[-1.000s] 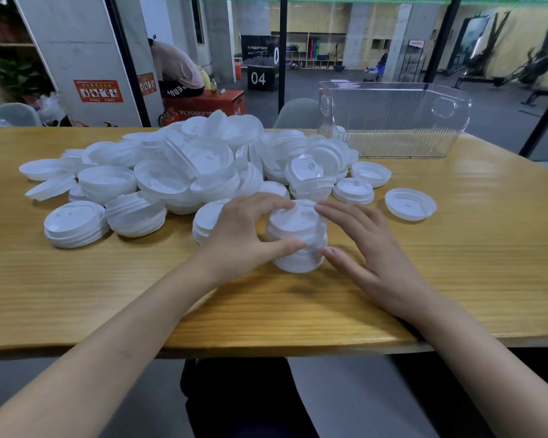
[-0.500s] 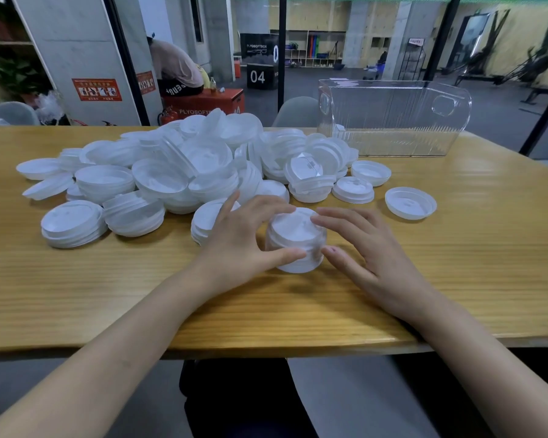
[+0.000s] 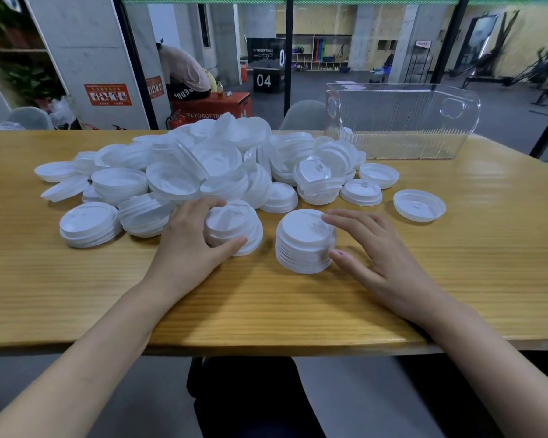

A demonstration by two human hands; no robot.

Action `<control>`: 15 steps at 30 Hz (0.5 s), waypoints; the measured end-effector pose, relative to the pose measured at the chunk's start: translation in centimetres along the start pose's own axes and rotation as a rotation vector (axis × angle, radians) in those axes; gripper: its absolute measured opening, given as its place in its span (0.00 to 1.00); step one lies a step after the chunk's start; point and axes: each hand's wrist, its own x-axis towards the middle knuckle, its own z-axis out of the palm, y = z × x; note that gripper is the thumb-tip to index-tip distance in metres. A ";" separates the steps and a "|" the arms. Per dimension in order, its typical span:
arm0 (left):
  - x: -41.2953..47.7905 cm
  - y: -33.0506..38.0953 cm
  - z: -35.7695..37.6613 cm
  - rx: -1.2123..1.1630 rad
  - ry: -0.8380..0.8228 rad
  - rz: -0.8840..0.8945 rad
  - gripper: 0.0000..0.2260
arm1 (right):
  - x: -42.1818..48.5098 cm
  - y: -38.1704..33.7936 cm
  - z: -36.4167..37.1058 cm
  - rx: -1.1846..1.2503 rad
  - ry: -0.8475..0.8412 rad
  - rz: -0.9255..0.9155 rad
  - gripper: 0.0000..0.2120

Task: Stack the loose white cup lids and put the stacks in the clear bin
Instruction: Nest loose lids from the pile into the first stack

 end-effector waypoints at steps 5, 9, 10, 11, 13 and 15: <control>0.0 0.0 0.0 -0.070 0.025 -0.009 0.20 | 0.0 -0.1 -0.1 0.005 -0.006 0.008 0.25; -0.1 0.7 -0.2 -0.198 0.077 0.004 0.19 | 0.0 -0.2 -0.1 0.003 -0.008 0.011 0.26; -0.1 1.1 -0.3 -0.227 0.081 0.021 0.19 | 0.0 -0.2 -0.1 0.000 -0.007 0.014 0.26; -0.1 1.5 -0.2 -0.252 0.077 0.045 0.20 | 0.0 -0.2 -0.1 -0.002 -0.004 0.021 0.27; 0.0 2.7 0.1 -0.296 0.035 0.086 0.20 | 0.0 -0.2 -0.1 0.006 0.006 0.046 0.28; 0.1 4.0 0.8 -0.332 -0.032 0.111 0.19 | -0.1 -0.2 -0.2 0.027 0.015 0.066 0.30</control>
